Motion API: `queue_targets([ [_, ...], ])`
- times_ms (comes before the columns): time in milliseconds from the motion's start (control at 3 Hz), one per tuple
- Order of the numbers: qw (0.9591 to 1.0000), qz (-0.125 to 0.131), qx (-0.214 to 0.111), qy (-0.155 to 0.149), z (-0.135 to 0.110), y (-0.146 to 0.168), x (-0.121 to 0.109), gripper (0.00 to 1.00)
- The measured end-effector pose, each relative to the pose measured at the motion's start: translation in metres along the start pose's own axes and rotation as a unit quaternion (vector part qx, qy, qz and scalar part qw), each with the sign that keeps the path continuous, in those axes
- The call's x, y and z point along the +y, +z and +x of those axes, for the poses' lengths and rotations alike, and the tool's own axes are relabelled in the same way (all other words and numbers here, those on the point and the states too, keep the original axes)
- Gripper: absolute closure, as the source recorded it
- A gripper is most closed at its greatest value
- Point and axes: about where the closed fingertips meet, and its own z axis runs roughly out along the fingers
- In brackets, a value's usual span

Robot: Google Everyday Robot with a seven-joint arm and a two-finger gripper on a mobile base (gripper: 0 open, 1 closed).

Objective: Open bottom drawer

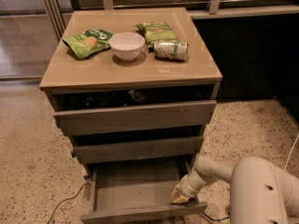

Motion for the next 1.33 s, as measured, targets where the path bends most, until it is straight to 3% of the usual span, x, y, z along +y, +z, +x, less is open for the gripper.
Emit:
queue_targets([
  [667, 0.9989, -0.045, -0.009, 0.004, 0.003, 0.004, 0.030, 1.00],
  [1000, 0.9959, -0.089, -0.013, 0.012, 0.009, 0.009, 0.048, 1.00],
  [1333, 0.9936, -0.111, -0.014, 0.016, 0.012, 0.010, 0.059, 1.00],
])
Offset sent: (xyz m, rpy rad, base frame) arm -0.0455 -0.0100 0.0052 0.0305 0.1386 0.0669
